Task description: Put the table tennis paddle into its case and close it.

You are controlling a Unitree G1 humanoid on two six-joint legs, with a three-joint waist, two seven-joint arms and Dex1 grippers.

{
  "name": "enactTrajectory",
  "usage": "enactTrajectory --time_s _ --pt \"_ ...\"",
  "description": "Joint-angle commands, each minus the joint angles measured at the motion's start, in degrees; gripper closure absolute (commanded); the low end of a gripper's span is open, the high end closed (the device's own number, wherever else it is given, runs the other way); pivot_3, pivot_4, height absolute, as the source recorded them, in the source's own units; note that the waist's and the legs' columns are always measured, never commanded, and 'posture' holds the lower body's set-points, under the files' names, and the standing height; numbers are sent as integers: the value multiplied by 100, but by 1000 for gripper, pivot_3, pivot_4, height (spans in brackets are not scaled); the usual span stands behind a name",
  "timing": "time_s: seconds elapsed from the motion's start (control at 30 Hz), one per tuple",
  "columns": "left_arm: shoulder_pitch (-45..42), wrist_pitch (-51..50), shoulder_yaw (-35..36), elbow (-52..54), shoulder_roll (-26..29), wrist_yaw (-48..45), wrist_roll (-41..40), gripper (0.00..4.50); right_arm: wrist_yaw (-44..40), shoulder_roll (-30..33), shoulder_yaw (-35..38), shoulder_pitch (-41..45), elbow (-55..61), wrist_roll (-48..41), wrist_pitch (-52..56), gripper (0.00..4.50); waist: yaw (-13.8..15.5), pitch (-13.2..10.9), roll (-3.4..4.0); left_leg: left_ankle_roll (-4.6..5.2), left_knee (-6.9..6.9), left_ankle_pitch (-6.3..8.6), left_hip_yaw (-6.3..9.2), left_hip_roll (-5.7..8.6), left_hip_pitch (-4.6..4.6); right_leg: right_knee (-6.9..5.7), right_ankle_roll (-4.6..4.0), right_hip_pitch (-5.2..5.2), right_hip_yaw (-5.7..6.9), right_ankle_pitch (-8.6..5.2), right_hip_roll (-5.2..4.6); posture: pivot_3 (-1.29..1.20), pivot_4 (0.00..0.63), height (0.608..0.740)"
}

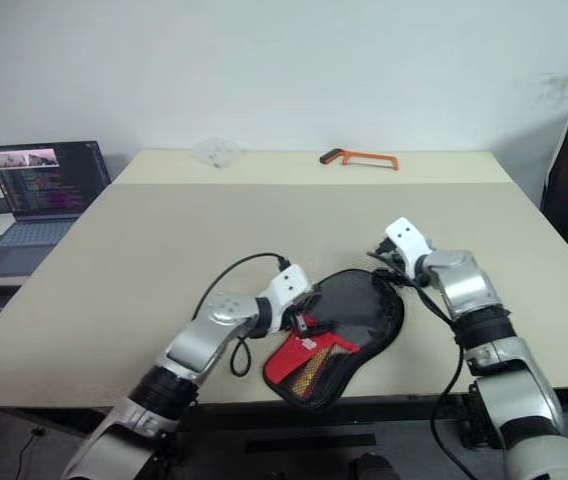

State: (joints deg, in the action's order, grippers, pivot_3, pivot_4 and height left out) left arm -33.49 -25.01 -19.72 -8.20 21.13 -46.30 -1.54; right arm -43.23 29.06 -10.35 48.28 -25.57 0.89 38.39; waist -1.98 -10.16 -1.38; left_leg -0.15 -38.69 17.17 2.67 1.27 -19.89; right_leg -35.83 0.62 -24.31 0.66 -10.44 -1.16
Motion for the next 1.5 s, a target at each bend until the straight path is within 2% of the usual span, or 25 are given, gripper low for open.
enactTrajectory --time_s 0.03,0.1,0.33,0.47,0.57,0.67,0.73,0.87,1.0,1.37,1.43,1.5 --pt "121 -161 37 -160 334 -148 132 0 -487 474 -51 -276 849 -92 397 1596 6 -1 -1 0 1 0 1 0 -1 3 0 0 2 0 0 0 150 740" --pt "99 -142 96 -158 444 -223 96 0 -581 652 57 -390 1176 -174 604 1077 -13 -3 -2 0 4 1 -3 -2 0 5 0 0 -1 -1 0 0 150 740" --pt "165 -209 470 260 918 -755 -350 0 -1117 1254 316 -584 2252 -706 1102 1077 -52 -27 -1 0 11 1 0 -16 0 1 -4 -9 4 -5 4 0 150 740" --pt "384 -329 751 757 1394 -1326 -830 0 -1001 844 283 -395 2566 -996 1176 1077 -82 -33 -8 -1 52 0 -15 -15 1 21 -7 -16 -1 -7 2 0 150 740" --pt "528 -578 1015 1151 1625 -1651 -1287 0 -700 442 58 -290 2083 -810 953 1077 -79 -34 -9 -2 64 -1 -12 -20 -19 33 -10 -45 -3 -8 3 0 150 740" --pt "602 -868 1220 1401 1787 -1799 -1622 0 -541 207 -58 -238 1602 -716 752 1077 9 -34 -10 -11 56 -6 -7 -6 -92 16 -13 -116 -2 -6 -5 0 150 740" --pt "648 -1093 1374 1558 1934 -1877 -1842 0 -503 91 -141 -204 1304 -681 635 1077 50 -36 -11 -13 56 -7 -9 4 -105 7 -42 -129 -4 12 -23 0 150 740" --pt "776 -1313 1543 1768 2148 -1890 -2060 0 -434 1 -230 -154 777 -541 435 1077 65 -38 -11 -12 59 -5 -4 9 -109 18 -43 -129 1 13 -29 0 150 740" --pt "975 -1375 1549 1923 2257 -1750 -2047 0 -479 45 -206 -126 578 -530 328 1077 49 -38 -11 -10 60 -4 -4 6 -104 20 -42 -124 1 13 -26 0 150 740" --pt "1089 -1325 1424 1961 2248 -1597 -1982 0 -963 640 -302 -453 1103 -626 790 1077 47 -38 -11 -10 51 -4 -8 2 -96 -3 -17 -123 -1 -4 -18 0 150 740" --pt "1068 -1302 1382 1933 2225 -1591 -1962 0 -964 643 -317 -483 1083 -615 790 1454 45 -38 -11 -10 51 -4 -9 2 -94 -5 -16 -123 -2 -5 -18 0 150 740" --pt "1040 -1295 1359 1912 2209 -1584 -1967 0 -980 615 -343 -488 1069 -617 788 2017 32 -38 -11 -10 49 -5 -12 2 -92 -7 -16 -122 -4 -5 -18 0 150 740"
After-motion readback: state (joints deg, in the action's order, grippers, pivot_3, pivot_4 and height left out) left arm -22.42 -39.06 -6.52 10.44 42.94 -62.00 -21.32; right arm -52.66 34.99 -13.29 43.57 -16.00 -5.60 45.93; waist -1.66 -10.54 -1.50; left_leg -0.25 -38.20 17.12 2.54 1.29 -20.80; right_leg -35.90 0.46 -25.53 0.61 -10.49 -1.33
